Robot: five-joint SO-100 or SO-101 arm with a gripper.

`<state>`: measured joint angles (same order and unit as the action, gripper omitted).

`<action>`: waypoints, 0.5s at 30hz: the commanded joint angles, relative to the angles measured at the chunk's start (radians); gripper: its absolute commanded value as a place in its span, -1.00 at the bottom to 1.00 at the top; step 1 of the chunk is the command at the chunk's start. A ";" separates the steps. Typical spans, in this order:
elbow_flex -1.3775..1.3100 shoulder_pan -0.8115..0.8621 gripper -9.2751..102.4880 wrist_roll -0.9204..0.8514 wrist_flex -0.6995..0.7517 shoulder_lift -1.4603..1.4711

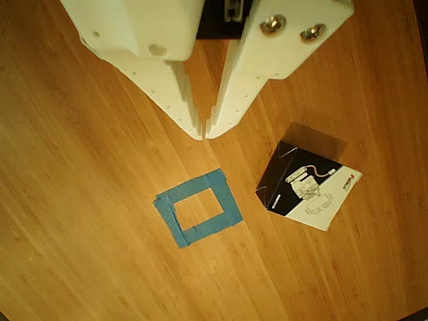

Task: Push the box on top of the target

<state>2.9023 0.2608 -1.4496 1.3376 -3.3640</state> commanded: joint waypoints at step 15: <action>-0.005 0.034 -0.78 -0.051 0.003 -0.015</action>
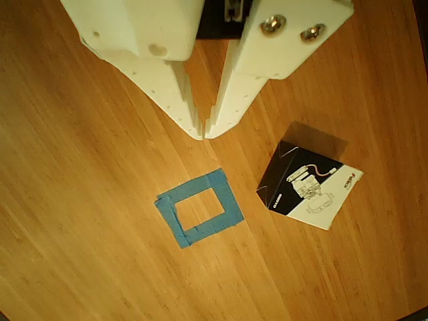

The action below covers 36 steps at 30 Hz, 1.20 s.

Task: Push the box on top of the target

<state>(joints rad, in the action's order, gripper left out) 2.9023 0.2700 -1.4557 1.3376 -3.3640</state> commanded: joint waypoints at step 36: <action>-0.428 -0.103 -0.83 -0.249 -0.094 0.383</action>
<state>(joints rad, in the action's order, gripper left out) 2.5725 0.2117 -1.6889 1.2885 -3.1263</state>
